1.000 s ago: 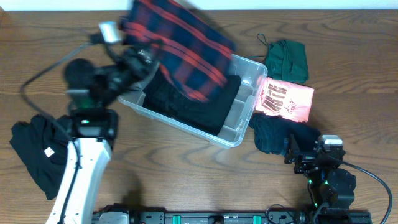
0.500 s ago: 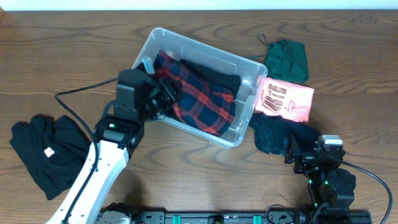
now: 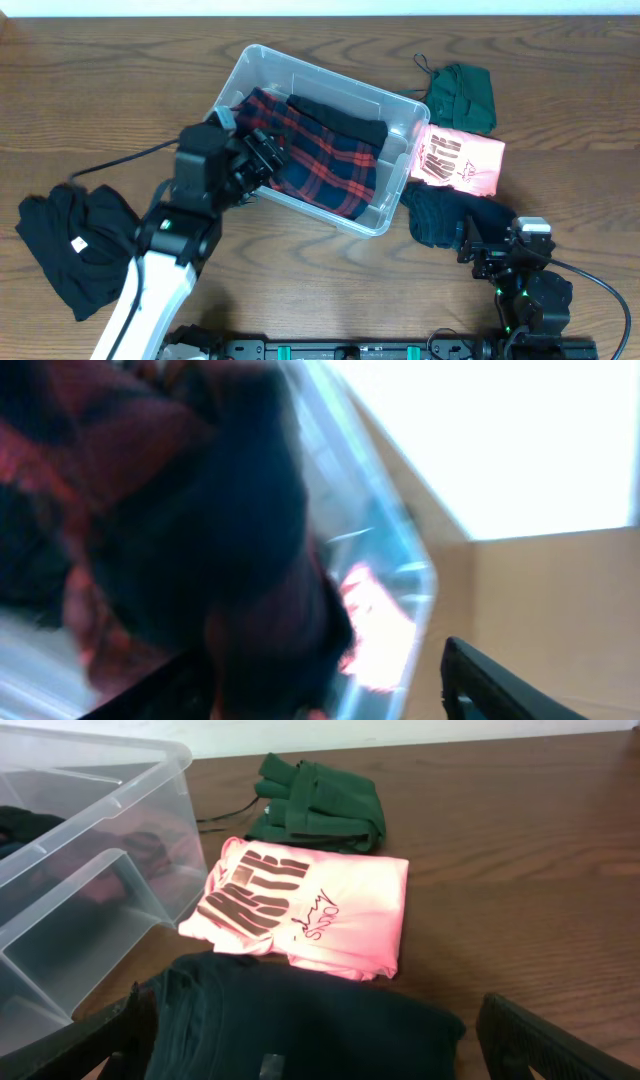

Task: Pack container
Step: 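Release the plaid shirt and pull the left gripper back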

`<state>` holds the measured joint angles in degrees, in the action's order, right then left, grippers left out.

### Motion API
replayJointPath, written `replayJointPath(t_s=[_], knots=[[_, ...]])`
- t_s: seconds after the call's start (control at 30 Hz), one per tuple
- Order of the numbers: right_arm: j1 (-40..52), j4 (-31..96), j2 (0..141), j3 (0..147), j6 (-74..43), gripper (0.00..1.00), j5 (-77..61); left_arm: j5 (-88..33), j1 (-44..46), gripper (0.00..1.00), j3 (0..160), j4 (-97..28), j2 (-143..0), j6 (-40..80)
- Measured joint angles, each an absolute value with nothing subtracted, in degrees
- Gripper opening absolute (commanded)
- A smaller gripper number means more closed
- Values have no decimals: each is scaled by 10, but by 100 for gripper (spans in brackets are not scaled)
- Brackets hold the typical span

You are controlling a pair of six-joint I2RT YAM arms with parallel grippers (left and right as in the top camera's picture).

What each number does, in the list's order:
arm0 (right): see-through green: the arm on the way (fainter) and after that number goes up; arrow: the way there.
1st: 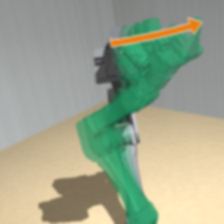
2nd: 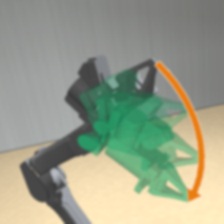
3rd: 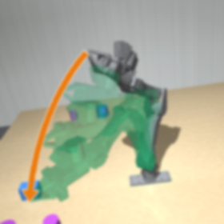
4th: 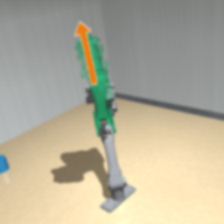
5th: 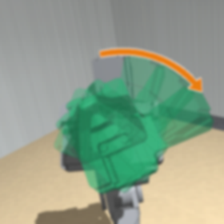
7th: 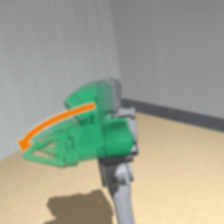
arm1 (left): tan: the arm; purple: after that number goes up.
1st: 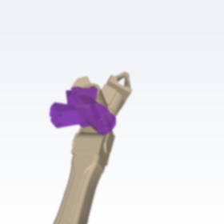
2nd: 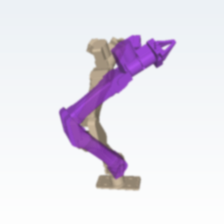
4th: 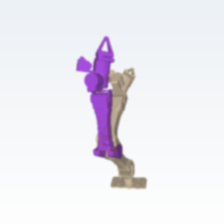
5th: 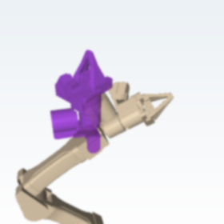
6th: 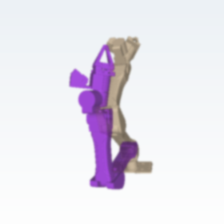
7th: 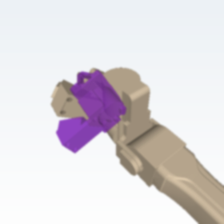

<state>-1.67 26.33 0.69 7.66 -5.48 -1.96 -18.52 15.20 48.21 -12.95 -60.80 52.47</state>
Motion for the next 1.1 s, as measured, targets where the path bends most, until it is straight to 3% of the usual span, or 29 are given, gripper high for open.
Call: replayJointPath(t_s=[0.4, 0.5, 0.67, 1.1], knots=[[-17, 263, 7, 77, -55, 99, -20, -114, 152, 74, 490, -80, -519, 498], [-17, 263, 7, 77, -55, 99, -20, -108, 152, 66, 493, -104, -543, 487], [-17, 263, 7, 77, -55, 99, -20, -104, 152, 57, 496, -136, -662, 477], [-17, 263, 7, 77, -55, 99, -20, -95, 144, 57, 524, -28, -948, 493]])
